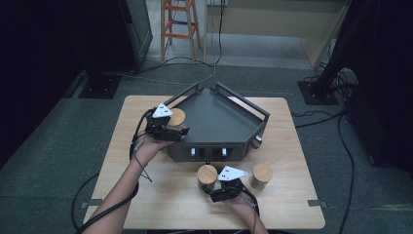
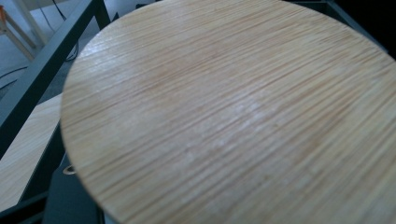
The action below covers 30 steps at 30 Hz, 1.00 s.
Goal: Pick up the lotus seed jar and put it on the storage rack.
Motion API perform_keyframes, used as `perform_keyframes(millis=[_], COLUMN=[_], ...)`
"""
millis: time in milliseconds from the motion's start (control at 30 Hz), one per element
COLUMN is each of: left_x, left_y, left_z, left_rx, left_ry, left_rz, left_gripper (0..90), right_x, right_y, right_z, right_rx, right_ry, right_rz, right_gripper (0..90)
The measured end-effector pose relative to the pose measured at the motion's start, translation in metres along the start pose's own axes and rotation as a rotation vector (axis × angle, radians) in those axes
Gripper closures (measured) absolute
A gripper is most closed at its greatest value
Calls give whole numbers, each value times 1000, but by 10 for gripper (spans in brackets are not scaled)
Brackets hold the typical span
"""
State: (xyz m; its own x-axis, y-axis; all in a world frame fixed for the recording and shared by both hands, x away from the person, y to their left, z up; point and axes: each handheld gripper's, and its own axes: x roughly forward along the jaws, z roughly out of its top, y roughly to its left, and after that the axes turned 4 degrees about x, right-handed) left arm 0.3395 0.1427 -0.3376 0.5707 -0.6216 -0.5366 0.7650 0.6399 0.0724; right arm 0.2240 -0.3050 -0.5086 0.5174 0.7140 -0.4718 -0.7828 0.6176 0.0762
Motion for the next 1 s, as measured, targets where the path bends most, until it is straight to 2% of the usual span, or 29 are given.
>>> perform_keyframes(millis=[500,1000], left_x=[21,33], left_y=[8,16], left_z=[-1,-2], left_rx=[-18,-48], left_ry=[10,17], left_rz=[2,-6], left_gripper=[254,254], right_x=[0,0], right_y=[0,0], right_z=[0,0], right_rx=[2,0], right_ry=[0,-1], right_rz=[0,1], right_gripper=[154,154])
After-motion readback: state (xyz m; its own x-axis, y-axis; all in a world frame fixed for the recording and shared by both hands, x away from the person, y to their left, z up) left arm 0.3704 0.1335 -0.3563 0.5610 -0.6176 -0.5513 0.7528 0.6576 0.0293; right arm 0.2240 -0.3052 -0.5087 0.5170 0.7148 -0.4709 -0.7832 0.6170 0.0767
